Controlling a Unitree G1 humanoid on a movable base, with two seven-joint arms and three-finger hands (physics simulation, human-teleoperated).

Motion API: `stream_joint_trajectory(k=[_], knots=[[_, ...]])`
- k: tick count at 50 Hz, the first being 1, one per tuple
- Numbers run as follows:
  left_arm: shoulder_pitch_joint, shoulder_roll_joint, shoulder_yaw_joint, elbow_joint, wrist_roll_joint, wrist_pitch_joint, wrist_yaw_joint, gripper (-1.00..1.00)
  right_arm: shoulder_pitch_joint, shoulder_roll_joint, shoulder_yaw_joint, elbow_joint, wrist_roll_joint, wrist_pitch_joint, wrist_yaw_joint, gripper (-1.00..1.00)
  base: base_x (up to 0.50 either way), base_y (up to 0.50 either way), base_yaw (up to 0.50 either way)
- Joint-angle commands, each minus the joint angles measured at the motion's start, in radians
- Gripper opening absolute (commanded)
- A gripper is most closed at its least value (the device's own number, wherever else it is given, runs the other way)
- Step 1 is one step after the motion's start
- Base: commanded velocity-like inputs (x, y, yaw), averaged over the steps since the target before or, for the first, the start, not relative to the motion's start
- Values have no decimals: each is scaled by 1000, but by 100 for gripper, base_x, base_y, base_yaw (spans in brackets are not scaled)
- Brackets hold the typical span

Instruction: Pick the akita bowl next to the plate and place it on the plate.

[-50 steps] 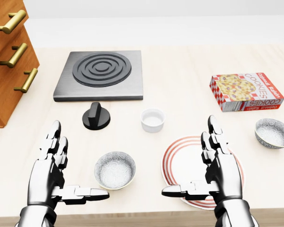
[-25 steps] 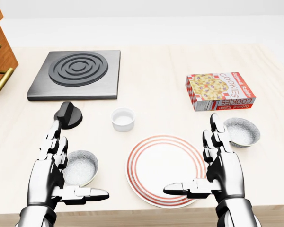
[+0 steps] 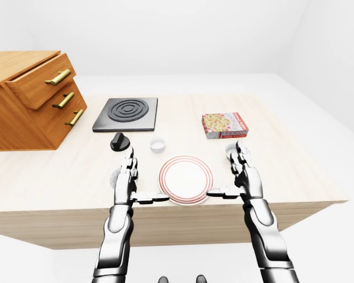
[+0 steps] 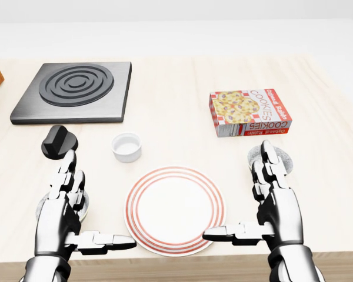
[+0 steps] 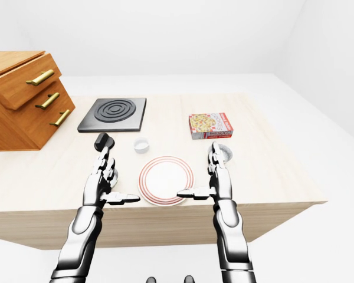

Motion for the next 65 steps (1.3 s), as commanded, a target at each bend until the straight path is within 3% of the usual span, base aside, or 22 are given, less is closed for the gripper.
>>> stream_joint_trajectory(k=[1,5,13,17,22,24,32,40,48,50,53,55,57,61,65], knots=[[0,1,1,4,-1,-2,0,100,3,2,13,-10,-26,5,3,100,0,0,0],[2,1,0,-4,0,3,0,100,10,3,17,-25,-28,17,10,100,0,0,0],[4,0,-1,-11,-1,8,0,100,28,6,24,-40,-34,0,27,100,15,0,0],[1,1,1,7,-1,-8,-1,100,29,7,24,-37,-33,-5,29,100,29,0,0],[2,0,-1,-8,1,8,2,100,30,7,24,-38,-33,-6,31,100,32,0,0],[2,0,0,0,1,-2,2,100,31,7,25,-43,-32,-2,31,100,33,0,0],[2,1,2,-2,-2,0,0,100,25,8,23,-27,-38,-12,24,100,33,0,0],[1,3,8,-37,-10,23,2,100,24,8,19,-17,-27,-29,22,100,2,0,0],[-14,10,23,-34,-15,19,6,100,27,8,19,-27,-21,-22,25,100,0,0,0],[-22,12,29,-42,-18,33,9,100,26,7,19,-21,-24,-27,24,100,0,0,0],[-67,29,68,-61,-36,69,34,100,26,7,19,-18,-25,-29,24,100,0,0,0],[-107,46,97,-34,-53,64,45,100,23,7,19,-9,-27,-34,24,100,0,0,0],[-144,67,120,-36,-63,82,65,100,22,7,19,-6,-28,-36,23,100,0,0,0],[-232,123,175,-4,-103,93,100,100,22,6,20,-1,-30,-40,24,100,0,0,0],[-351,214,245,109,-151,89,153,100,20,6,19,2,-32,-39,21,100,0,0,0]])
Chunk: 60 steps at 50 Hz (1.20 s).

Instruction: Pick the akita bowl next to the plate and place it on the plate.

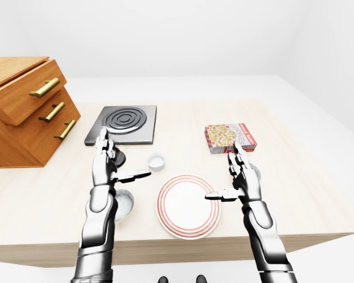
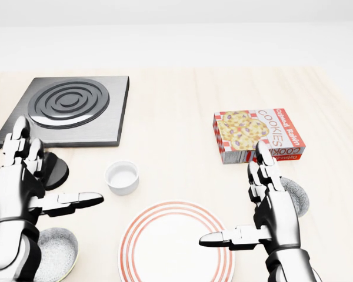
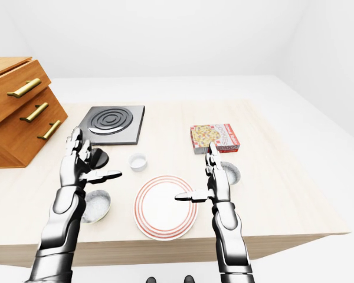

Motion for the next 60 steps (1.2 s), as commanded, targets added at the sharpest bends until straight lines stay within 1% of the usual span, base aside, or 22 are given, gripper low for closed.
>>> stream_joint_trajectory(k=[1,3,5,8,19,20,25,30,32,33,35,36,39,40,41,44,46,47,48,49,52,60], knots=[[-225,156,144,161,-101,9,99,100,-4,0,1,19,-7,-11,-3,100,0,0,0],[-239,178,141,204,-111,-19,108,100,-6,-1,2,30,-14,-18,-6,100,0,0,0],[-237,179,131,227,-115,-39,112,100,-6,-1,2,32,-15,-16,-5,100,0,0,0],[-222,174,117,210,-113,-40,112,100,-6,-2,1,26,-18,-11,-8,100,0,0,0],[-234,184,128,237,-127,-47,113,100,-9,-3,-3,30,-21,-14,-12,100,0,0,0],[-234,186,128,226,-130,-36,117,100,-8,-2,-3,28,-20,-12,-12,100,0,0,0],[-235,188,129,246,-132,-52,118,100,-9,-2,-1,32,-26,-15,-16,100,0,0,0],[-234,189,127,249,-133,-56,118,100,-12,-3,-4,39,-28,-17,-19,100,0,0,0],[-235,189,127,259,-133,-63,116,100,-13,-4,-5,40,-29,-16,-21,100,0,0,0],[-231,189,127,244,-134,-51,118,100,-14,-5,-7,41,-31,-17,-23,100,0,0,0],[-229,188,127,236,-134,-44,119,100,-16,-7,-11,30,-31,-5,-27,100,0,0,0],[-229,188,128,243,-133,-51,117,100,-15,-7,-13,23,-32,-1,-30,100,0,0,0],[-227,188,128,233,-133,-43,119,100,-9,-8,-15,5,-37,5,-35,100,0,0,0],[-227,187,128,237,-134,-44,118,100,-4,-11,-21,-20,-41,15,-43,100,0,0,0],[-230,187,128,254,-132,-58,115,100,-3,-12,-26,-36,-39,27,-43,100,0,0,0],[-229,188,128,249,-134,-53,117,100,-8,-17,-40,-59,-41,48,-51,100,0,0,0],[-228,188,127,249,-134,-53,117,100,-13,-24,-51,-68,-63,43,-68,100,0,0,0],[-228,187,127,248,-133,-53,117,100,-14,-26,-59,-83,-51,57,-61,100,0,0,0],[-226,187,127,240,-134,-47,118,100,-23,-38,-77,-104,-58,85,-68,100,0,0,0],[-225,187,127,237,-134,-44,119,100,-24,-41,-88,-114,-52,93,-64,100,0,0,0],[-224,186,128,235,-132,-43,118,100,-31,-57,-109,-137,-95,93,-73,100,0,0,0],[-226,186,127,251,-130,-56,116,100,-31,-86,-166,-276,-206,93,-77,100,0,0,0]])
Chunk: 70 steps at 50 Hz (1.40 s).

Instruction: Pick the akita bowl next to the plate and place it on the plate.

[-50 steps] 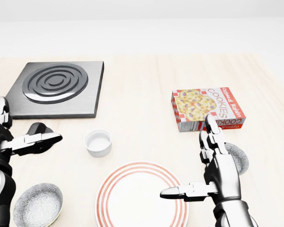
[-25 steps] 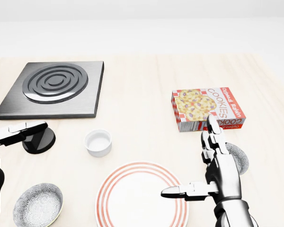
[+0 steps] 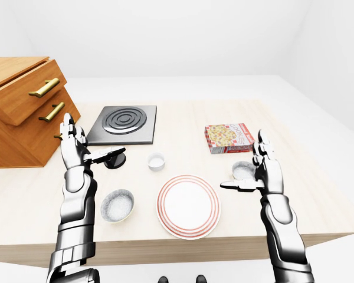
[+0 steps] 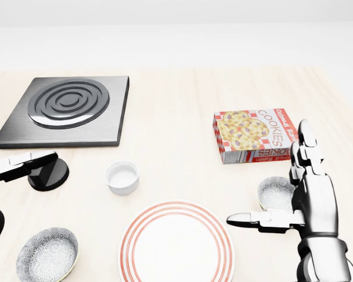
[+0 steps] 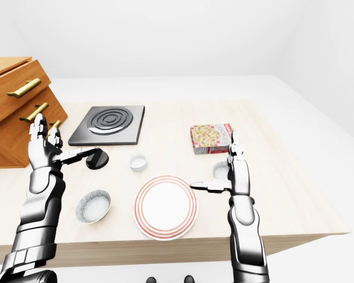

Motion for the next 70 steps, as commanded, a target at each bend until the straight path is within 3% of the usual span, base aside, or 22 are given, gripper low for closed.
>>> stream_joint_trajectory(k=[1,9,10,11,14,15,16,19,21,27,43,51,61,64,65,68,70], knots=[[-1,0,0,14,2,-11,-2,100,-1,-39,-74,-143,-134,0,-18,100,0,0,0],[0,0,-1,11,3,-8,-1,100,38,-46,-113,-209,-314,-5,-5,100,0,0,0],[0,0,-1,14,3,-10,-1,100,40,-46,-117,-204,-345,-23,-17,100,0,0,0],[0,0,-1,20,2,-15,-3,100,43,-68,-123,-178,-444,-71,-60,100,0,0,0],[1,-1,-2,17,4,-14,-2,100,39,-81,-135,-138,-573,-128,-110,100,0,0,0],[-1,-2,-4,35,8,-25,-3,100,58,-184,-169,-125,-947,-172,-245,100,0,0,0],[1,-1,-4,25,7,-16,-1,100,54,-176,-184,-125,-982,-175,-244,100,0,0,0],[3,-2,-4,12,7,-7,1,100,50,-158,-204,-130,-999,-175,-231,100,0,0,0],[1,-3,-3,30,9,-22,-3,100,49,-150,-211,-131,-1007,-175,-227,100,0,0,0],[3,-2,-4,17,9,-11,0,100,50,-141,-219,-133,-1019,-175,-222,100,0,0,0],[0,-2,-3,27,10,-16,-1,100,77,-128,-185,-105,-1131,-175,-269,100,0,0,0],[-2,-1,-4,41,10,-29,-3,100,129,-96,-146,-92,-1069,-175,-180,100,0,0,0],[-4,0,-5,47,10,-32,-2,100,135,-93,-129,-47,-1100,-175,-208,100,0,0,0],[-2,0,-5,36,8,-23,-1,100,133,-92,-124,-36,-1100,-175,-212,100,0,0,0],[-5,0,-5,52,10,-36,-3,100,132,-92,-121,-24,-1100,-175,-216,100,0,0,0],[-6,0,-5,56,9,-38,-4,100,131,-93,-120,-21,-1099,-175,-217,100,0,0,0],[-2,-1,-6,37,9,-25,0,100,124,-95,-116,-5,-1094,-175,-222,100,0,0,0]])
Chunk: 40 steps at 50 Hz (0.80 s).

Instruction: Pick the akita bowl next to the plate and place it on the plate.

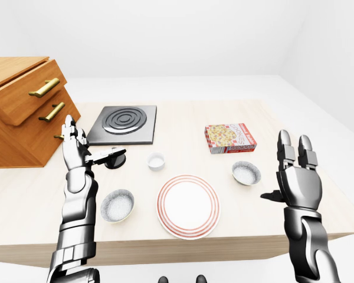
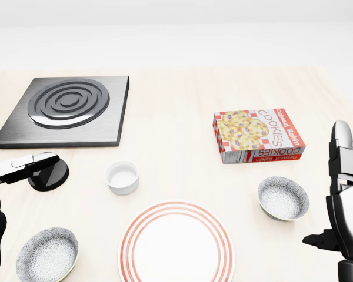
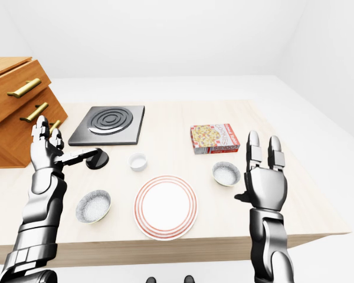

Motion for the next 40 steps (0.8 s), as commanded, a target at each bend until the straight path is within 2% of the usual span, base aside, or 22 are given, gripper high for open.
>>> stream_joint_trajectory(k=[1,3,11,13,16,17,23,28,31,34,40], knots=[[1,-1,-1,-6,0,5,2,100,-2,1,23,55,-6,0,-17,100,0,0,0],[-1,-1,-1,6,1,-3,0,100,-9,-3,30,85,-10,0,-38,100,0,0,0],[1,-1,-1,-3,-1,5,0,100,-38,-13,55,135,-2,0,-85,100,0,0,0],[2,-1,-1,-8,-2,10,1,100,-56,-25,68,171,-32,0,-135,100,0,0,0],[2,-2,-1,-6,-1,8,0,100,-63,-30,73,180,-24,0,-151,100,0,0,0],[2,-2,-1,2,1,0,-2,100,-66,-31,77,182,-29,0,-163,100,0,0,0],[5,-3,-2,-10,1,10,-1,100,-81,-31,86,190,-16,0,-184,100,0,0,0],[2,-3,-2,3,1,0,-3,100,-101,-43,108,259,-45,0,-247,100,0,0,0],[2,-2,-2,-2,0,6,-2,100,-105,-47,117,285,-50,0,-263,100,0,0,0],[0,-2,-2,8,0,-2,-3,100,-101,-50,121,294,-51,0,-260,100,0,0,0],[1,-2,-2,-3,-1,8,-2,100,-106,-63,129,338,-75,0,-271,100,0,0,0]])
